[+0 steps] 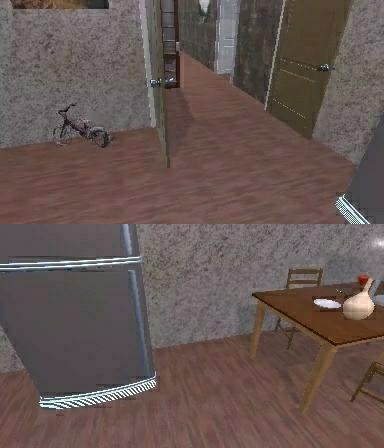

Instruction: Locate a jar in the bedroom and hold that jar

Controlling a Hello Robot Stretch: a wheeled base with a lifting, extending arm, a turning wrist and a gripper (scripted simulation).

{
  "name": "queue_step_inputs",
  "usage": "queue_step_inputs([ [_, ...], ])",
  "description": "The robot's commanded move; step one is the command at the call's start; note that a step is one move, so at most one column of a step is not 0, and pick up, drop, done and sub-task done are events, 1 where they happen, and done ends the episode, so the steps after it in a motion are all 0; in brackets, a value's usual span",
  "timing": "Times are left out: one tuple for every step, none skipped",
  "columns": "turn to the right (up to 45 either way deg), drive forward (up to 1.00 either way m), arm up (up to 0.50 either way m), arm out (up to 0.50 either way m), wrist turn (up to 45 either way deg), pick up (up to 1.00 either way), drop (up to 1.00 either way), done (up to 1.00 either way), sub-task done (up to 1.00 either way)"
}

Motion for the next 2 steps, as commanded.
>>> queue_step_inputs([
  [3.0,0.00,0.00,0.00,0.0,0.00,0.00,0.00,0.00],
  [3.0,0.00,0.00,0.00,0.0,0.00,0.00,0.00,0.00],
])
